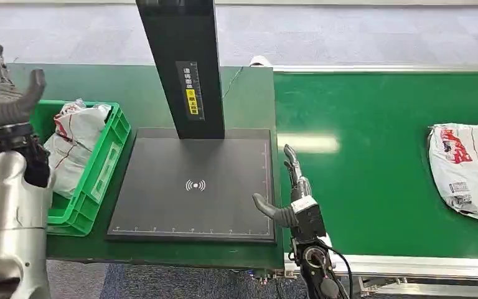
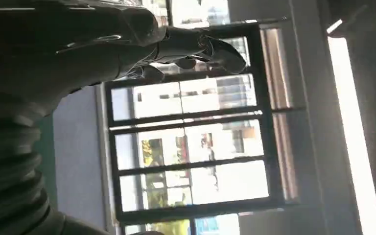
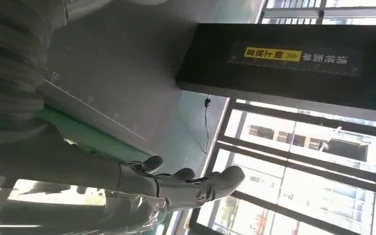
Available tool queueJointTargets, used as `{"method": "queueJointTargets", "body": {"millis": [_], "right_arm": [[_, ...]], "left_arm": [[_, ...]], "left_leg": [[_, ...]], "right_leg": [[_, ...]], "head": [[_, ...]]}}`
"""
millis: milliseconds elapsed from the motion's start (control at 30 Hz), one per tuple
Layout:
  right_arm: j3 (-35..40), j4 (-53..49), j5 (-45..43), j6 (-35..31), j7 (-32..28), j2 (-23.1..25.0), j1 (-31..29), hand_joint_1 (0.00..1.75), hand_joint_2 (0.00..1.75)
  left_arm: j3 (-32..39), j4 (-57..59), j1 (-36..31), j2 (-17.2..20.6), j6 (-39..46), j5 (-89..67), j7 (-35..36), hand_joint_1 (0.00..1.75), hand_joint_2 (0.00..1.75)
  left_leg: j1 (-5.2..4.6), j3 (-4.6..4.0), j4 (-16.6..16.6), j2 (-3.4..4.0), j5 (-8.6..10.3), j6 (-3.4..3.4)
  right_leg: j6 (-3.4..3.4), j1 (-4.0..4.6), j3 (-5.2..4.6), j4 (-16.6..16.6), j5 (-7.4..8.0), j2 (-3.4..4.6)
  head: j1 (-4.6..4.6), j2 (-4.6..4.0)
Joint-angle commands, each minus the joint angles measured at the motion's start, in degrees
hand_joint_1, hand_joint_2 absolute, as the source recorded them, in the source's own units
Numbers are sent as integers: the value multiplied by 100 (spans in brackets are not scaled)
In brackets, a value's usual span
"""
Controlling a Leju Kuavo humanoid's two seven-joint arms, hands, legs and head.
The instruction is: Moved the parcel from conveyor to table for the left to box.
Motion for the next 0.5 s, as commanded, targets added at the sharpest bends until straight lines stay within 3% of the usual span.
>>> {"method": "queueJointTargets", "body": {"millis": [33, 133, 233, 267, 333, 367, 500], "right_arm": [[-84, 473, -25, 0, -26, -52, -282, 0, 175], [-81, 472, -28, -4, -29, -52, -277, 0, 175], [-56, 408, -45, -36, -33, -55, -223, 0, 175], [-40, 380, -55, -30, -24, -39, -198, 0, 175], [13, 418, -47, -18, 5, 6, -227, 0, 175], [44, 453, -34, -45, 37, 40, -260, 0, 175], [74, 223, -40, -190, 133, 47, 0, 0, 175]], "left_arm": [[-1054, -1636, 1933, -457, 225, -157, -685, 0, 175], [-1033, -1612, 1823, -408, 240, -96, -664, 0, 175], [-1134, -1718, 2552, -851, 127, -366, -706, 0, 175], [-1286, -1438, 2949, -1147, 153, -460, -433, 0, 175], [-1517, -503, 3255, -1498, 136, -830, -565, 0, 175], [-1629, 111, 3284, -1614, 250, -865, -1057, 0, 175], [-1285, 1299, 3585, -1968, -39, -519, -1044, 0, 175]], "left_leg": [[-11, 45, -30, 12, 1, 7], [-1, 6, -1, -3, 1, 2], [-3, 26, -12, -1, 1, 3], [-5, 39, -24, -2, 3, 5], [-14, 51, -31, 3, 0, 8], [-14, 62, -39, 3, 1, 9], [-20, 55, -30, -5, -3, 12]], "right_leg": [[4, -9, 38, -27, 2, 7], [0, 0, 5, -5, -1, -8], [0, -1, 23, -15, 1, -4], [0, -2, 35, -25, 2, -5], [6, -13, 44, -26, -1, 1], [6, -12, 55, -35, -1, 0], [7, -18, 52, -28, -7, -8]], "head": [[-2, 0], [2, 0], [-2, 0], [-2, 0], [0, 0], [-4, 0], [-7, 0]]}}
